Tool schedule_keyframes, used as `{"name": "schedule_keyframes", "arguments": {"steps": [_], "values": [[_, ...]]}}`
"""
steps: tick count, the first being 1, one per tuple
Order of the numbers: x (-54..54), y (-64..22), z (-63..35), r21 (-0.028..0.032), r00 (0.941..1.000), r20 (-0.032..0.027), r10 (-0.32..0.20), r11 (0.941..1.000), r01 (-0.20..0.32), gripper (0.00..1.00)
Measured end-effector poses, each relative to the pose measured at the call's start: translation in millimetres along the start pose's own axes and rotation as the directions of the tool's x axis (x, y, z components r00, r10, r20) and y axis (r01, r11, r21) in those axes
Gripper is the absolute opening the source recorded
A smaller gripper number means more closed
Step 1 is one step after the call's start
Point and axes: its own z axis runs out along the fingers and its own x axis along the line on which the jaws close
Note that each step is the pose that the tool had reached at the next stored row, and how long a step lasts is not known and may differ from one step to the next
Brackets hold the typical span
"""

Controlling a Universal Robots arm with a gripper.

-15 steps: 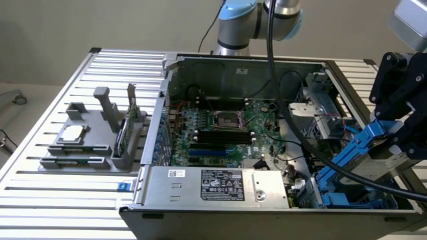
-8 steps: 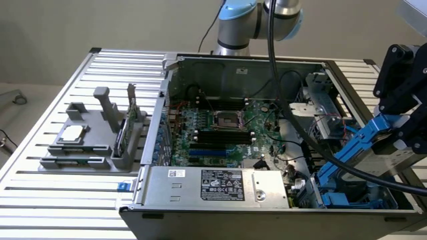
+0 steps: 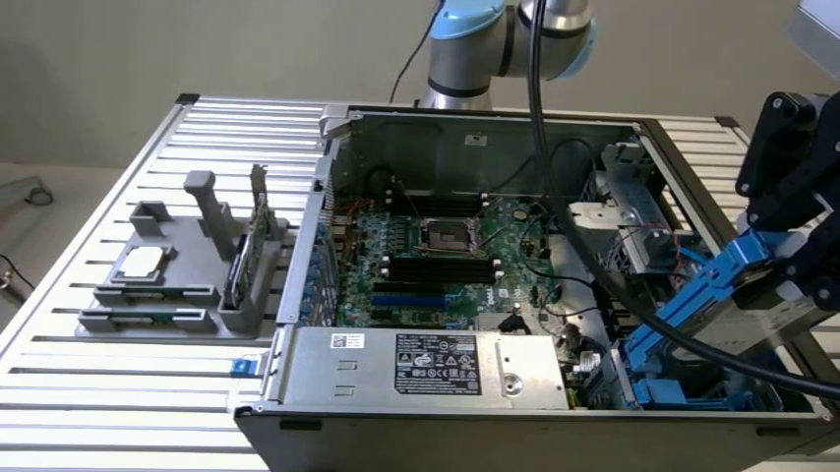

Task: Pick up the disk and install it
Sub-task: 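Insert the disk into the insertion slot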

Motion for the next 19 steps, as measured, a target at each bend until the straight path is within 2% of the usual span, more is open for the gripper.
{"name": "schedule_keyframes", "arguments": {"steps": [9,11,16,19], "values": [[5.7,1.8,6.0,-0.0013,0.9999,0.0001,-0.014,0.9999,0.014,0.33],[5.8,2.2,6.4,-0.0014,0.9999,0.0012,-0.016,0.9999,0.016,0.33],[5.8,2.3,6.7,-0.0014,0.9998,0.0083,-0.020,0.9998,0.020,0.33],[5.7,2.4,6.7,-0.0017,0.9997,0.0093,-0.023,0.9997,0.023,0.33]]}}
